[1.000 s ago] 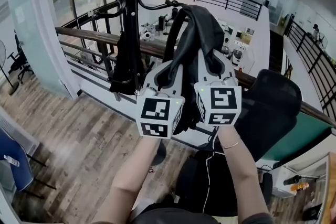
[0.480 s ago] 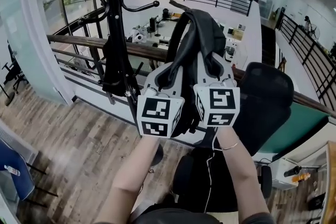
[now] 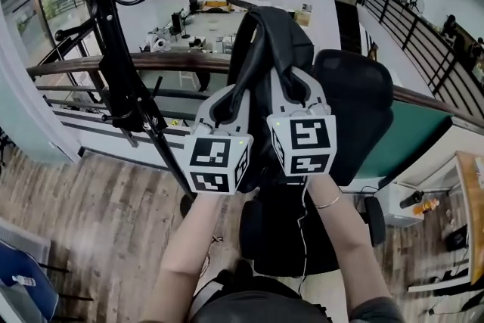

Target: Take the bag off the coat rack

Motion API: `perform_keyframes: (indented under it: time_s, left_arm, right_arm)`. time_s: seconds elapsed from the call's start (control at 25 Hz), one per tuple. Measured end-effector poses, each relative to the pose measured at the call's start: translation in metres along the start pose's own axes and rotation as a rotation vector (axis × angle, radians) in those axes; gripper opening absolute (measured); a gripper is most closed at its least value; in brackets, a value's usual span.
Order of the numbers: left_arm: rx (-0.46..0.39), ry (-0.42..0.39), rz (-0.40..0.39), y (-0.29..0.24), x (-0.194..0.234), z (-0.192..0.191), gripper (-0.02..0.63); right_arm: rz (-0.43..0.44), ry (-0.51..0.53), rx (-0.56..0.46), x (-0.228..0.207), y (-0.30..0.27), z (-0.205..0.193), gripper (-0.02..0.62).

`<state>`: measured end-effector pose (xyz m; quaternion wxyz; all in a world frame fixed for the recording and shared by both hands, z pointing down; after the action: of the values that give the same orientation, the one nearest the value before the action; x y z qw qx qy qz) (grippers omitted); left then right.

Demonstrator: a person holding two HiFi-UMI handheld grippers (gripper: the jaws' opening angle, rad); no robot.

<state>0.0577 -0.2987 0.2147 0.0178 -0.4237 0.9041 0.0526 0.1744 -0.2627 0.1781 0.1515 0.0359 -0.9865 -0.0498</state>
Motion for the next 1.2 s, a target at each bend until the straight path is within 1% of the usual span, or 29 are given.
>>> perform_keyframes:
  time_s: [0.32, 0.56, 0.72, 0.96, 1.2]
  left_arm:
    - [0.060, 0.045, -0.202, -0.006, -0.053, -0.031, 0.055]
    - [0.120, 0.088, -0.365, -0.007, -0.104, -0.066, 0.055]
    - [0.160, 0.110, -0.454, -0.004, -0.131, -0.087, 0.055]
    - [0.224, 0.122, -0.557, -0.008, -0.173, -0.118, 0.055]
    - [0.306, 0.131, -0.611, -0.015, -0.202, -0.157, 0.055]
  right_arm:
    - [-0.160, -0.021, 0.118, -0.027, 0.057, -0.041, 0.018]
    - [-0.289, -0.046, 0.223, -0.045, 0.110, -0.080, 0.018]
    - [-0.361, -0.066, 0.282, -0.051, 0.141, -0.103, 0.018]
    - [-0.453, -0.109, 0.363, -0.066, 0.179, -0.140, 0.018]
    - [-0.496, -0.167, 0.426, -0.076, 0.200, -0.186, 0.018]
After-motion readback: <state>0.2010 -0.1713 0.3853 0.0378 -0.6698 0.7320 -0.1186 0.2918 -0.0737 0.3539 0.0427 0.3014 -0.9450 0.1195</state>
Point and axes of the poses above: the fingertips, and each gripper's own axes: y backward along the fingers, x to its left, z out of its top, the point moved 7 cm from there along y, backward along the fingers, and after that the axes turned 7 degrees about x, right-handed, at the moved point
